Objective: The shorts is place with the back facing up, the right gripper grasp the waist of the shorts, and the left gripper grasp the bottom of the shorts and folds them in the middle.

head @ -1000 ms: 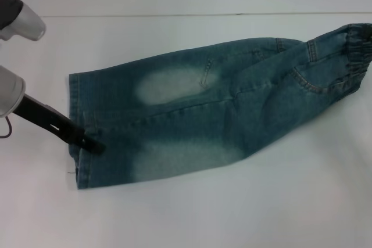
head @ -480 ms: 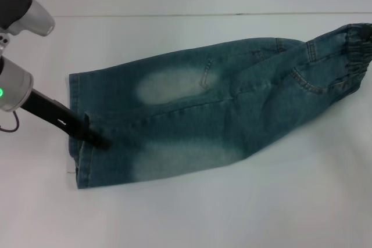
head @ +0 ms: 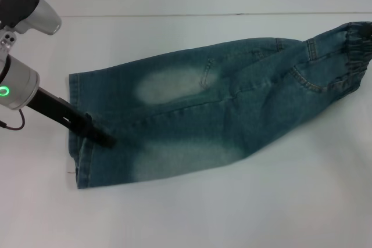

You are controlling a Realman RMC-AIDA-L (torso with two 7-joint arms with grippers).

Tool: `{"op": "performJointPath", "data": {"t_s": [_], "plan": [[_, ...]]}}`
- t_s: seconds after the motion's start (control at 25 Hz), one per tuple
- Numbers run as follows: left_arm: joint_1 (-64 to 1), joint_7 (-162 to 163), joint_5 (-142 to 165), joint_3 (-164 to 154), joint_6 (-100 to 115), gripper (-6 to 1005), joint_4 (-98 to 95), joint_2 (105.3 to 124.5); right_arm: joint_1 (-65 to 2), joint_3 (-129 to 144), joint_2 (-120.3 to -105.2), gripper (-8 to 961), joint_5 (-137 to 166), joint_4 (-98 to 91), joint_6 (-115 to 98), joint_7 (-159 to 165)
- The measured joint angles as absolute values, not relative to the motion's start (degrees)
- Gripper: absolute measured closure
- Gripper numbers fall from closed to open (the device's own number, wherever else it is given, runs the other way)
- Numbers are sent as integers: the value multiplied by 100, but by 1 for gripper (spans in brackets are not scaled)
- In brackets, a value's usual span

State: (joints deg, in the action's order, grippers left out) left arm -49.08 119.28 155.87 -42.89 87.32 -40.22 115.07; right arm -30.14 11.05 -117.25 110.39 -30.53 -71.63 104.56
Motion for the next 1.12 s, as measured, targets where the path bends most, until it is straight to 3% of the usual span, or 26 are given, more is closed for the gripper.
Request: {"op": "performJointPath", "data": {"t_s": [0.76, 1.12], "plan": [[-4922, 11998, 15629, -4386, 8647, 237, -4018, 11514, -3040, 1107, -11725, 895, 11039, -3049, -7182, 10450], [-4919, 12045, 15598, -4572, 8786, 301, -4022, 11514, -3047, 1107, -11724, 895, 11031, -3050, -7209, 10450]]}}
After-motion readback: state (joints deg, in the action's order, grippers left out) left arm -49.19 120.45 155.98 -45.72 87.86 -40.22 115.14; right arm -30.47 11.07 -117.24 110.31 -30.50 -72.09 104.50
